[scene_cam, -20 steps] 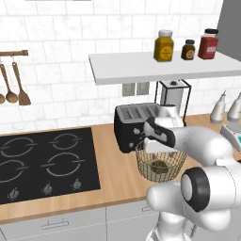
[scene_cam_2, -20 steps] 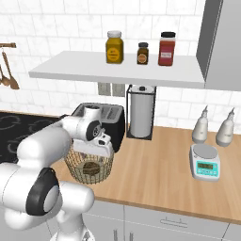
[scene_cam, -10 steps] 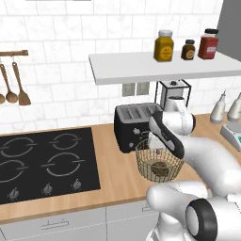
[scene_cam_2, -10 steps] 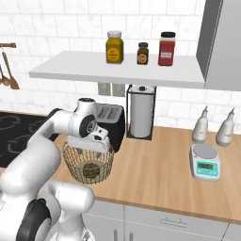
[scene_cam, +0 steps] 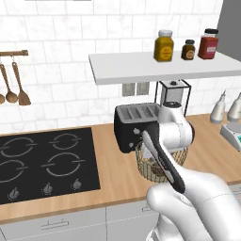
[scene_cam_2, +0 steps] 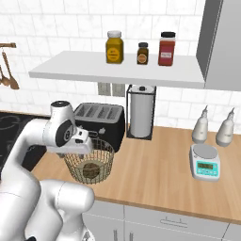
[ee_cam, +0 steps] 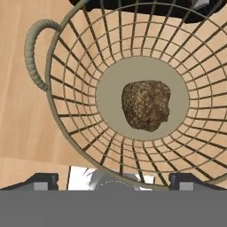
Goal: Open the cabinet, pick up the bread from the cabinet and place it in the basket. Then move the basket to the dining counter.
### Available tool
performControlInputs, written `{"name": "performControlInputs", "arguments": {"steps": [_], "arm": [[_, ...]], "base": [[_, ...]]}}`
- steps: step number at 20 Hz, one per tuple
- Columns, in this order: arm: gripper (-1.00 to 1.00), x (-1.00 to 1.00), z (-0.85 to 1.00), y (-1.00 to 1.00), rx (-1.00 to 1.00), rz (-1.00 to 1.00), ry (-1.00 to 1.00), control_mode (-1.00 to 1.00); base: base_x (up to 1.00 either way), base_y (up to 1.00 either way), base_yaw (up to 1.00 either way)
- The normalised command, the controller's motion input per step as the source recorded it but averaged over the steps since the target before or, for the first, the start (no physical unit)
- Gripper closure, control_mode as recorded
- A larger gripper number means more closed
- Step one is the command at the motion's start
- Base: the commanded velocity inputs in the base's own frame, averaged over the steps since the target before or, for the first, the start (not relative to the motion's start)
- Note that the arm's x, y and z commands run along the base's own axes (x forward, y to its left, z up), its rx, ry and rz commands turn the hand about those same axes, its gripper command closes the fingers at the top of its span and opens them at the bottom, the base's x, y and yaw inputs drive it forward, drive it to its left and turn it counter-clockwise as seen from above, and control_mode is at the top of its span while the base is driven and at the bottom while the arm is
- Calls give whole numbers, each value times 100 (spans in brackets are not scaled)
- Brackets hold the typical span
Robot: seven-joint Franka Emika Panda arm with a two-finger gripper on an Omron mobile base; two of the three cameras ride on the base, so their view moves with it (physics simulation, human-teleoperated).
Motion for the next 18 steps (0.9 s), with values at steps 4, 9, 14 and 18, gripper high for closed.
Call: {"name": "performControlInputs", "arguments": {"steps": [4, 9, 14, 18], "arm": [[-100, 8, 0, 14, -14, 19, -1, -100], [-100, 34, 0, 5, -9, 21, 0, -100], [-100, 22, -11, 14, 0, 16, 0, -100], [-100, 18, -34, 11, 0, 13, 0, -100]], "base": [[0, 0, 0], [0, 0, 0], [0, 0, 0], [0, 0, 0]]}}
